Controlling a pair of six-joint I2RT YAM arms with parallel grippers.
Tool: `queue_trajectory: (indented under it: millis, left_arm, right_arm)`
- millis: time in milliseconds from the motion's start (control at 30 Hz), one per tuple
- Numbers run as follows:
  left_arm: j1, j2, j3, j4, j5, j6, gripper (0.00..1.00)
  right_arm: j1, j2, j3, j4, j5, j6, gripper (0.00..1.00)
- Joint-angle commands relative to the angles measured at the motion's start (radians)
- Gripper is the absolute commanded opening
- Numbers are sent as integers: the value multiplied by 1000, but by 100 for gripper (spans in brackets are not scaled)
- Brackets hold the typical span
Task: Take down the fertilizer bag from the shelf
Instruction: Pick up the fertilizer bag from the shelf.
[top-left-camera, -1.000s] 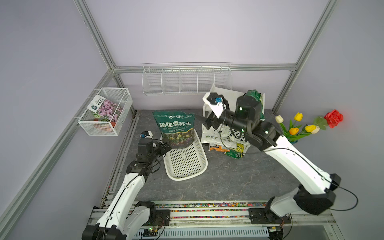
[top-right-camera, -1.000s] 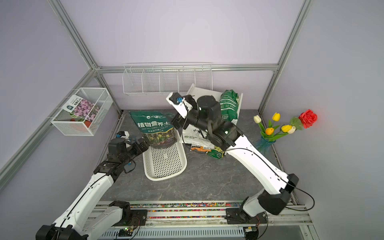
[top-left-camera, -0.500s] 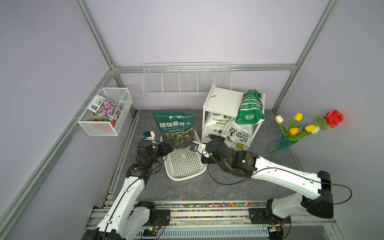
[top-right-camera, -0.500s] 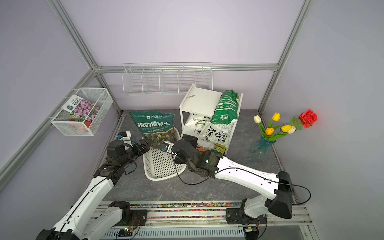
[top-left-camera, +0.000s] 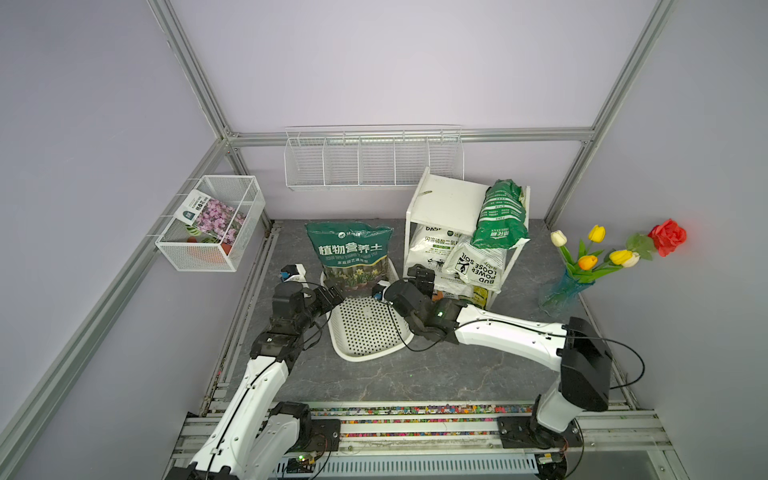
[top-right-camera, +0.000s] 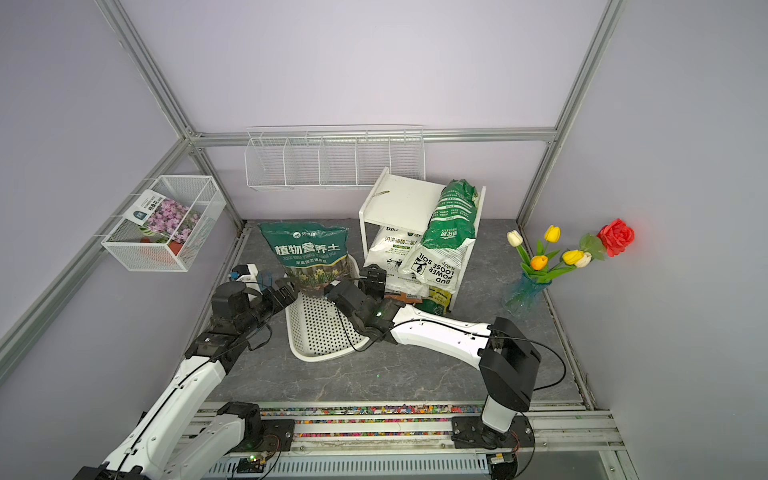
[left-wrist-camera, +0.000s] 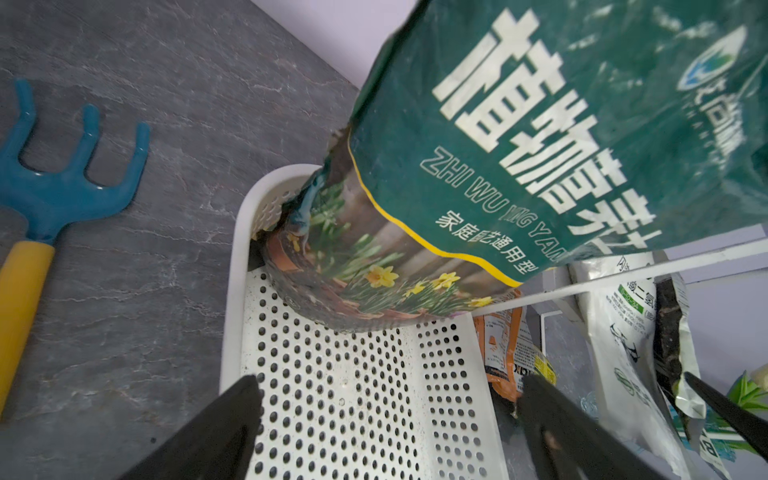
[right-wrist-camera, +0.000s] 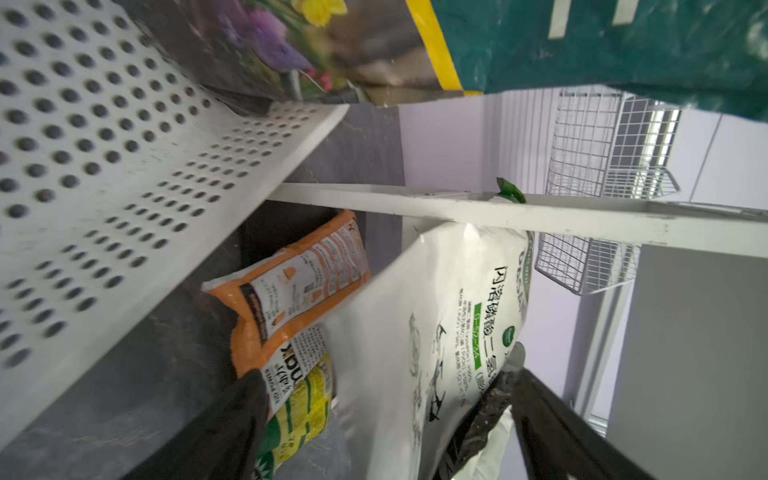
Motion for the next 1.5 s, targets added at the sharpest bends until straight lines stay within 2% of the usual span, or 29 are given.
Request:
queue_trajectory:
  millis: [0, 167, 233, 333, 400, 467, 800, 1033, 1467]
  left_arm:
    - [4, -10, -11, -12, -34, 16, 100]
    - [4, 0, -14, -13, -28, 11, 100]
    - [3, 2, -14, -15, -29, 13, 100]
    - [4, 4, -13, -13, -31, 14, 100]
    - [3, 4, -14, -10, -33, 16, 100]
    - [4, 4, -13, -11, -35, 17, 100]
    - [5, 19, -28, 9, -29, -4, 100]
    - [4, 24, -23, 15, -23, -2, 100]
    - [4, 11, -32, 13, -22, -5, 100]
  right_arm:
    - [-17, 43, -7, 112, 75, -67, 90]
    - [-59, 73, 12, 132, 80, -77, 82]
    - [-67, 78, 15, 170, 86, -102, 74]
    - [-71, 81, 28, 181, 78, -115, 44]
    - [-69, 76, 48, 155, 64, -94, 17]
    - [-65, 64, 74, 95, 34, -46, 0]
    - [-14, -43, 207, -218, -147, 254, 0]
    - [4, -122, 272, -298, -213, 355, 0]
    - [-2, -250, 320, -283, -309, 420, 0]
